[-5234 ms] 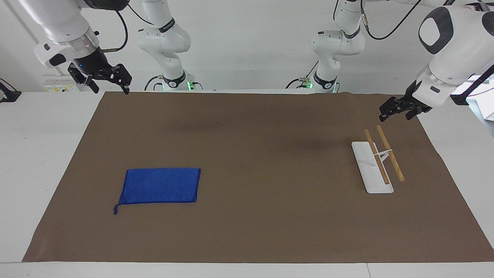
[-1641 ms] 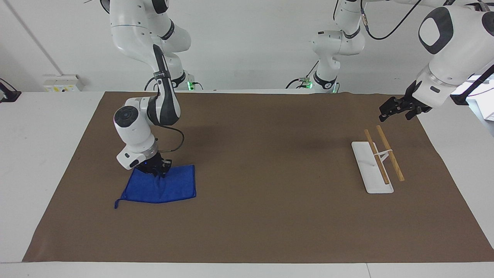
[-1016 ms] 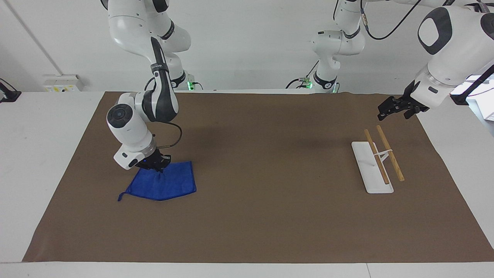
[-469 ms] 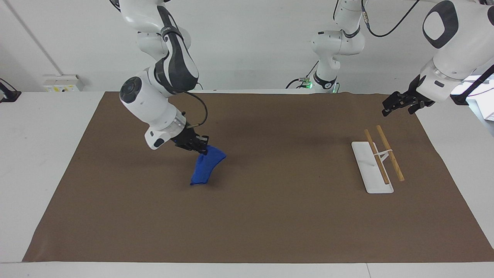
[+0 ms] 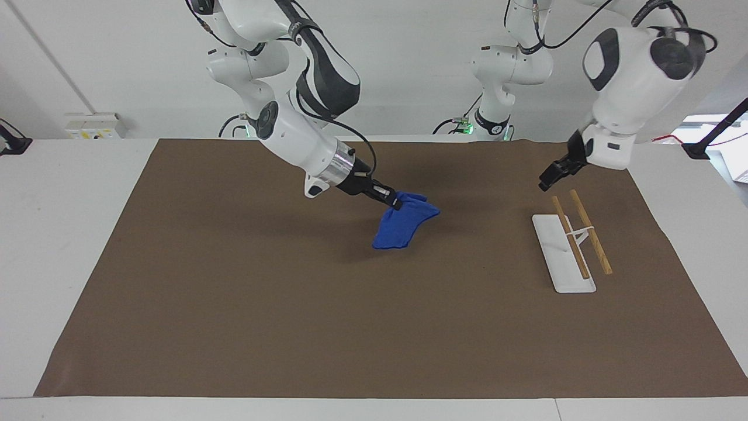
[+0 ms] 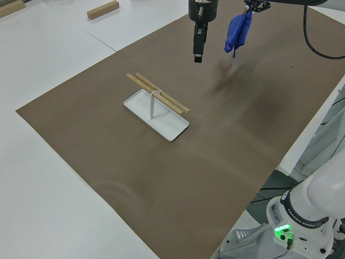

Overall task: Right arm passes towel to left arm to hang
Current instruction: 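Carry the towel toward the left gripper while the left gripper reaches it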

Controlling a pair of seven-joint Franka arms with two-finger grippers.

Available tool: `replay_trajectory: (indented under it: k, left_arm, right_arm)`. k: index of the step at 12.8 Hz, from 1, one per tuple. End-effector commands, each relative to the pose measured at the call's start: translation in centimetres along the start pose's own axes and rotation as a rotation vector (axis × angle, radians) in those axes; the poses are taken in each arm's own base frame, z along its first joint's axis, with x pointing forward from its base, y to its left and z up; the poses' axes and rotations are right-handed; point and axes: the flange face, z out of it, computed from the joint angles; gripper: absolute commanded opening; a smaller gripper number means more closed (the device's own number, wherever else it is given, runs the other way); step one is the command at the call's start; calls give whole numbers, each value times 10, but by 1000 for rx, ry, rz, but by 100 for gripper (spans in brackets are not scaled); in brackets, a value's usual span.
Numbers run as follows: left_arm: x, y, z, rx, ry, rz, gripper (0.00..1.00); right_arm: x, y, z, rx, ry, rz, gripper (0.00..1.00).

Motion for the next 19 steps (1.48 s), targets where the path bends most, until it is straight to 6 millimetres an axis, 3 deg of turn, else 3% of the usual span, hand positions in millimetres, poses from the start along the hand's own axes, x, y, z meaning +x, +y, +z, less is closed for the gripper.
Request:
replay_trajectory:
  k: [1,3,5,7,10,14,15,16,19]
  left_arm:
    - [-43,45,31,-47,40,-320,100]
    - [-64,74,44,-81,52,-465,99]
    - [-76,89,43,-112,58,-472,99]
    - [-82,105,46,-156,69,-497,99]
    - [-70,132,55,-183,84,-494,99]
    - [-81,141,61,-176,90,-407,99]
    - [-81,140,62,-166,91,-366,88]
    - [-87,141,64,-153,90,-321,70]
    - [-97,134,68,-66,64,-293,3]
  right_arm:
    - [-7,-4,6,78,-33,120,1]
    - [-15,-6,12,106,-44,169,1]
    - [-23,-5,19,98,-51,164,1]
    - [-23,-5,19,98,-51,164,1]
    - [-23,-5,19,99,-50,162,1]
    - [-23,-5,19,99,-50,162,1]
    - [-22,-5,19,99,-48,162,1]
    - [-22,-5,19,98,-49,162,1]
    - [-22,-5,19,100,-48,163,1]
